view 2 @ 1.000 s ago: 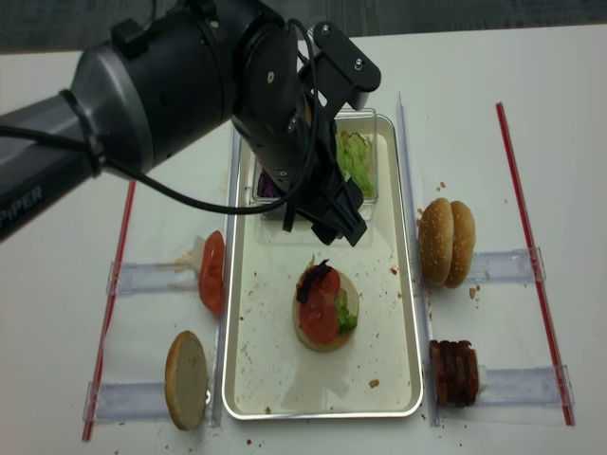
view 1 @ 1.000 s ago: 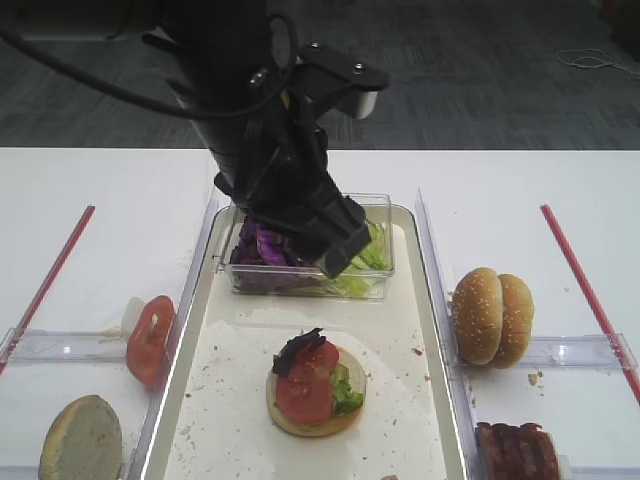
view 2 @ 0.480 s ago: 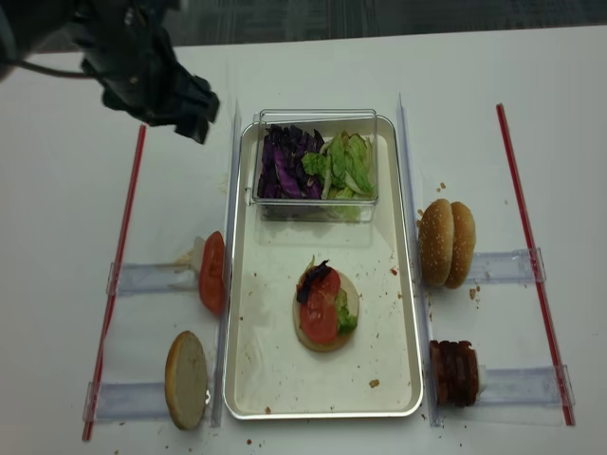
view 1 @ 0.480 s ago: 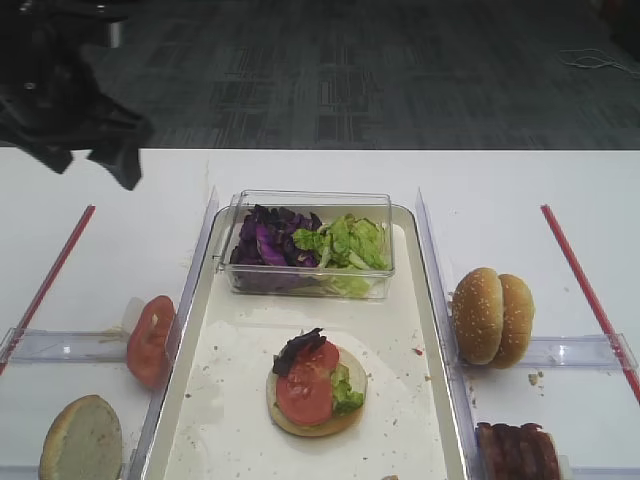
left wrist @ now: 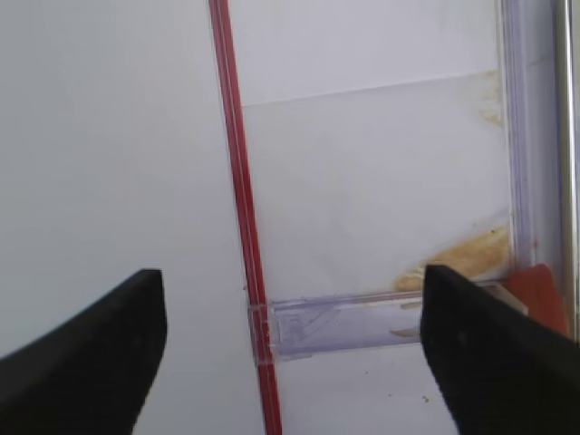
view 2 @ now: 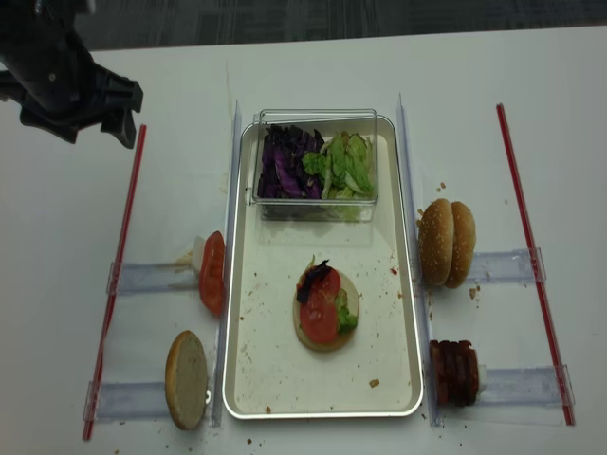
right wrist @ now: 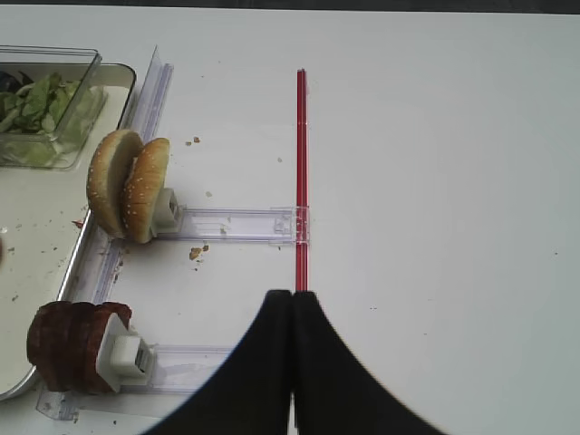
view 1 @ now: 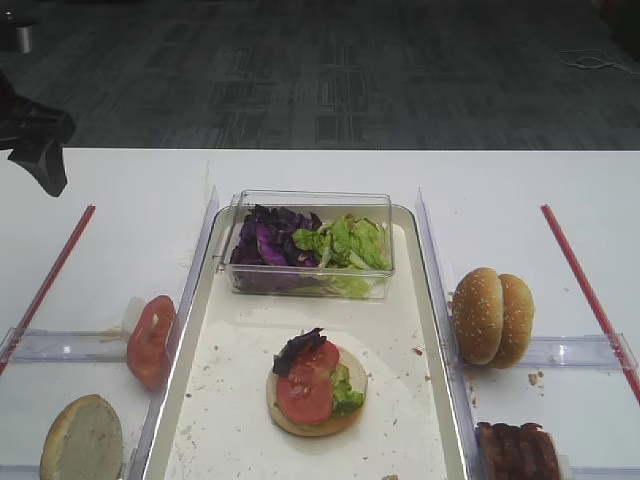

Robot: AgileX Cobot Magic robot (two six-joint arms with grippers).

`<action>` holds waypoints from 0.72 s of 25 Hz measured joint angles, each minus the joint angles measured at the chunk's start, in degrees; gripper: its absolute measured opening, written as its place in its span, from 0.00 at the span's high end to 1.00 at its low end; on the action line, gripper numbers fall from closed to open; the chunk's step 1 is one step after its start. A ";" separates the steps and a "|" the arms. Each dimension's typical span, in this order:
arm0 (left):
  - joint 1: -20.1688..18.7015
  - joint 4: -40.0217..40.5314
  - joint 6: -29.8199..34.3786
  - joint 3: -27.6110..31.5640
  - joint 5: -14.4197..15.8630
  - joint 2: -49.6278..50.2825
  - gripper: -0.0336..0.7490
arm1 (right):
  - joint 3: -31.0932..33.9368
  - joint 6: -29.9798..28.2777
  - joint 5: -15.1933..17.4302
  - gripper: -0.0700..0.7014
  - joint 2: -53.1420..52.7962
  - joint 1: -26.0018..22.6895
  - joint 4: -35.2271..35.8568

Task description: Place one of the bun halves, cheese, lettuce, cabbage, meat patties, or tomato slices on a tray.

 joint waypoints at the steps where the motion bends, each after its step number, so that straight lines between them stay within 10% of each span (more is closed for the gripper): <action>1: 0.00 -0.10 0.00 0.00 0.52 0.00 0.24 | 0.00 0.00 0.00 0.50 0.00 0.00 0.00; 9: 0.00 -0.10 -0.10 4.55 2.59 -3.89 0.24 | 0.00 0.00 0.00 0.50 0.00 0.00 0.00; 18: 0.00 -0.63 -0.26 26.76 -1.90 -20.15 0.24 | 0.00 0.00 0.00 0.50 0.00 0.00 0.00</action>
